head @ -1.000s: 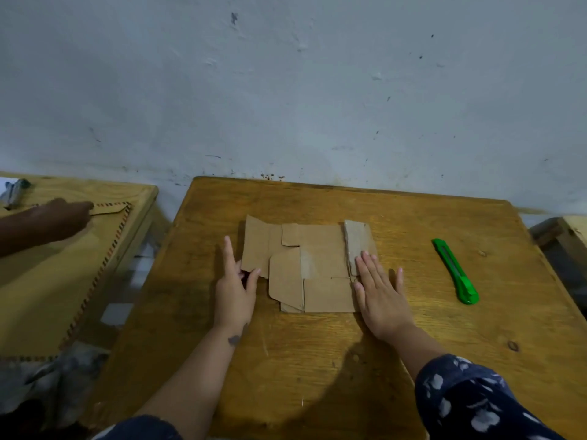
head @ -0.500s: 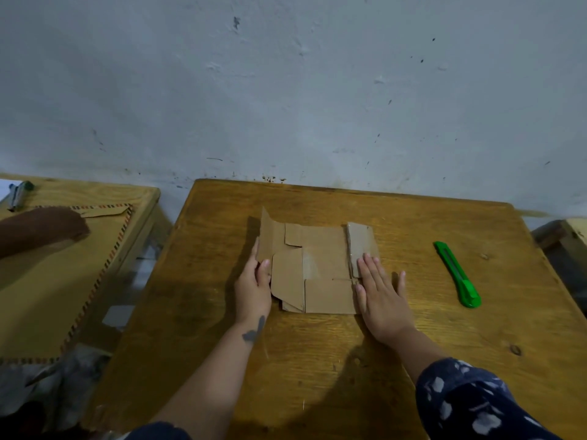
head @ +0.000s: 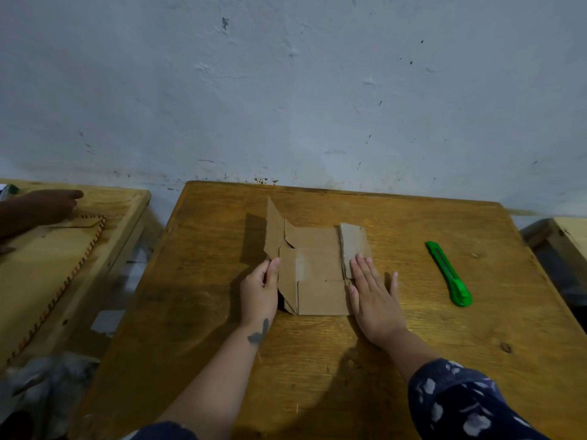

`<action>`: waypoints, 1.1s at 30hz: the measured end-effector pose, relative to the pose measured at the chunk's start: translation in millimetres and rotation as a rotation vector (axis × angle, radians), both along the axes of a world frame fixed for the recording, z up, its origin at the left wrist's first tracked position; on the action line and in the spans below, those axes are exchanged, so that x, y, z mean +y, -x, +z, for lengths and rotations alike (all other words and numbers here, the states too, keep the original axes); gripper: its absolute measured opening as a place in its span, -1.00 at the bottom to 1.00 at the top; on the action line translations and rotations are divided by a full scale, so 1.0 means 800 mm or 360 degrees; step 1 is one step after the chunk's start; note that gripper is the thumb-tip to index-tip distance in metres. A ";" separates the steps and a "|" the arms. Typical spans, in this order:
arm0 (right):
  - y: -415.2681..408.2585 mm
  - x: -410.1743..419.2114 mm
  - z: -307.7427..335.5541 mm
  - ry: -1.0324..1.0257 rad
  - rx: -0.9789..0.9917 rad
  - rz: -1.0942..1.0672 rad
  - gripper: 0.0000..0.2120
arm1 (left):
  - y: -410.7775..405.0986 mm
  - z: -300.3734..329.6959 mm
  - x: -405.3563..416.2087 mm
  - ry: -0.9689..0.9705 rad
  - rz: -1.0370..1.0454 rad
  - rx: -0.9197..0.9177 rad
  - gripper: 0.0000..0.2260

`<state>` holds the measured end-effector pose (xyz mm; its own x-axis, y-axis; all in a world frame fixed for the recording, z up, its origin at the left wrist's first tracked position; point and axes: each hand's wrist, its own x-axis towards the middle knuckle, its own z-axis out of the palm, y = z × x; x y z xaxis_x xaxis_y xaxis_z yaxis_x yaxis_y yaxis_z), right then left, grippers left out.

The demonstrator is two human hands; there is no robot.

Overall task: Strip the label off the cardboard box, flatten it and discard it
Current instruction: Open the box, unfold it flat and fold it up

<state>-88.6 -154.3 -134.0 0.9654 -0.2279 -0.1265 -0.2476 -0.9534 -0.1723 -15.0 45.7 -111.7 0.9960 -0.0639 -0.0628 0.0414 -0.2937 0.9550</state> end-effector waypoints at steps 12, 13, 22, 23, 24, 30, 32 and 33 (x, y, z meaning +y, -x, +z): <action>0.001 -0.002 -0.003 -0.0004 -0.0015 0.0003 -0.36 | 0.004 -0.012 -0.058 -0.0292 -0.0236 -0.0314 -0.63; 0.001 -0.002 -0.003 -0.0008 -0.0022 0.0007 -0.36 | 0.004 -0.013 -0.061 -0.0309 -0.0285 -0.0315 -0.60; 0.002 -0.007 -0.007 -0.0079 -0.0071 0.0034 -0.37 | 0.009 -0.020 -0.088 -0.1041 -0.0712 -0.0387 -0.55; 0.003 -0.009 -0.006 -0.0117 -0.0087 0.0028 -0.38 | 0.011 -0.021 -0.090 -0.1125 -0.0735 -0.0394 -0.54; 0.004 -0.010 -0.005 -0.0161 -0.0113 0.0015 -0.39 | 0.012 -0.021 -0.090 -0.1180 -0.0753 -0.0408 -0.50; 0.002 -0.020 0.011 -0.0445 -0.0321 -0.0106 -0.48 | 0.012 -0.027 -0.095 -0.1493 -0.0913 -0.0441 -0.17; -0.007 -0.021 0.016 -0.0433 -0.0248 -0.0029 -0.47 | 0.012 -0.028 -0.097 -0.1523 -0.0920 -0.0432 -0.18; -0.012 -0.021 0.018 -0.0430 -0.0196 0.0019 -0.47 | 0.012 -0.028 -0.097 -0.1517 -0.0919 -0.0426 -0.20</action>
<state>-79.0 -170.8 -119.5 0.9796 -0.1907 -0.0626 -0.1983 -0.8715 -0.4486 -24.7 -31.9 -134.4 0.8222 -0.5560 -0.1215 -0.5059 -0.8118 0.2916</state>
